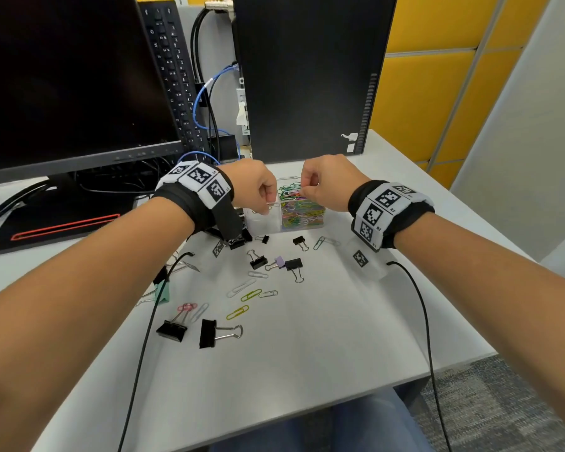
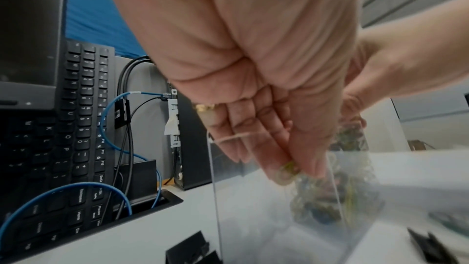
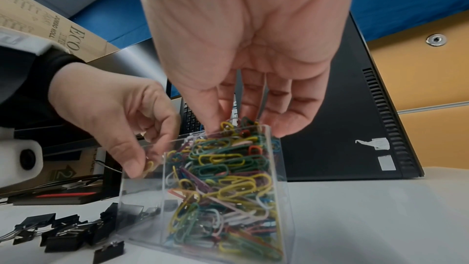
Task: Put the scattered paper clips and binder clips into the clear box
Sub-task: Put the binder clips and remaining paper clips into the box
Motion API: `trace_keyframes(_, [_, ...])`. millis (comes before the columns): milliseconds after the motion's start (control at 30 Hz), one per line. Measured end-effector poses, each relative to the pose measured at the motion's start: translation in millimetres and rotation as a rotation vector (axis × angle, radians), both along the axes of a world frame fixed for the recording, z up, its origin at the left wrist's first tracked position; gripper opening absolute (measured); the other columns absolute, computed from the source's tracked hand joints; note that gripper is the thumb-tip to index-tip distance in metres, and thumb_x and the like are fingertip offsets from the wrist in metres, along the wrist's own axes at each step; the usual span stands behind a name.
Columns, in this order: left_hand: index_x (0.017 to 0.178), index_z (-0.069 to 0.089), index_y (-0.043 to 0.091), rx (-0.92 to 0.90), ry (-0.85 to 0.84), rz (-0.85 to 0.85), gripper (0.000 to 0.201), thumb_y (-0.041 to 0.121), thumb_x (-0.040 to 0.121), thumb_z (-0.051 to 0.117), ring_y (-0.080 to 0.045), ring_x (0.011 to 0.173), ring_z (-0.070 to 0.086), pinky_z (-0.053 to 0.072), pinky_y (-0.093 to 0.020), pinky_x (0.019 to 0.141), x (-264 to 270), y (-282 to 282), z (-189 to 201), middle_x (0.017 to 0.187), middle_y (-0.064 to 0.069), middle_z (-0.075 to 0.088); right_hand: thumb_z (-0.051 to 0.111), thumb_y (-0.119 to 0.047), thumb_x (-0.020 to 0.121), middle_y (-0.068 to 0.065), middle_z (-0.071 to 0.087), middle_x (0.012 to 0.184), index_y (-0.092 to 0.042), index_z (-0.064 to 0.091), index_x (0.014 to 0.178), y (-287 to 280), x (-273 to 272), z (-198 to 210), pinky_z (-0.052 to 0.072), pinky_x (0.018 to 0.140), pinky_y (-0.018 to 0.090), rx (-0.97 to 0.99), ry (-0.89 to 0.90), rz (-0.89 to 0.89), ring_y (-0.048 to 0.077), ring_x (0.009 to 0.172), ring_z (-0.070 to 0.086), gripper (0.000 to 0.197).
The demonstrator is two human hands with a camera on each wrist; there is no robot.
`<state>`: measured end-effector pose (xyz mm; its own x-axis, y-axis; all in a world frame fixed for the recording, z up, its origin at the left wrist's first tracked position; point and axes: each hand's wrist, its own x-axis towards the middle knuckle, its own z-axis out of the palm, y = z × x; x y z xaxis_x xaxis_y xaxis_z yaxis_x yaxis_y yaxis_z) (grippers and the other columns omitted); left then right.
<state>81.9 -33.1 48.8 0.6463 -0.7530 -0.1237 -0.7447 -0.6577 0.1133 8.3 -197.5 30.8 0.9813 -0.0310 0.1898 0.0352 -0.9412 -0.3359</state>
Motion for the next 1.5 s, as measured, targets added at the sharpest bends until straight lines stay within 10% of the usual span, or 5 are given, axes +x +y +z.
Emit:
trace_keyframes(367, [0.090,0.069,0.010,-0.288,0.076,0.065,0.015,0.014,0.077,0.075,-0.011,0.061,0.061,0.052,-0.019,0.066,0.9,-6.5,9.6,0.072,0.001,0.065,0.059,-0.021,0.090,0.003,0.070,0.098,-0.014,0.072,0.095,-4.9,-2.3,2.8,0.048,0.078,0.027,0.069,-0.007,0.002,0.017,0.089,0.061,0.015])
trace_keyframes(733, [0.102,0.073,0.015,-0.401,-0.105,0.079,0.019,0.018,0.087,0.063,-0.015,0.097,0.064,0.041,-0.020,0.091,-14.5,-38.7,-8.4,0.103,-0.001,0.072,0.049,-0.008,0.093,0.007,0.068,0.111,-0.009,0.070,0.106,-16.3,-8.8,6.9,0.047,0.092,0.029,0.129,-0.049,-0.138,0.023,0.103,0.062,0.025])
trace_keyframes(1100, [0.115,0.066,0.020,-0.350,-0.118,-0.002,0.029,0.031,0.090,0.058,-0.020,0.102,0.058,0.049,-0.034,0.087,-19.9,-30.4,-10.3,0.115,-0.004,0.058,0.052,-0.013,0.087,0.012,0.069,0.101,-0.005,0.068,0.098,-23.6,-18.9,-2.1,0.051,0.078,0.029,-0.067,0.232,-0.233,0.028,0.094,0.064,0.021])
trace_keyframes(1267, [0.116,0.064,0.022,-0.308,-0.156,0.029,0.035,0.038,0.085,0.063,-0.019,0.106,0.055,0.042,-0.030,0.084,-17.3,-26.8,-11.2,0.118,-0.001,0.057,0.065,-0.014,0.081,0.002,0.066,0.079,-0.011,0.073,0.095,-12.6,-35.0,-5.7,0.046,0.053,0.020,-0.104,0.503,-0.084,0.012,0.058,0.054,0.017])
trace_keyframes(1500, [0.107,0.070,0.017,-0.328,-0.156,0.045,0.027,0.032,0.091,0.055,-0.021,0.099,0.059,0.047,-0.033,0.085,-21.6,-31.3,-13.3,0.108,-0.003,0.065,0.068,-0.048,0.079,-0.005,0.048,0.062,-0.019,0.054,0.094,1.8,-34.6,-20.8,0.039,0.048,0.021,-0.158,0.407,-0.152,0.011,0.053,0.048,0.036])
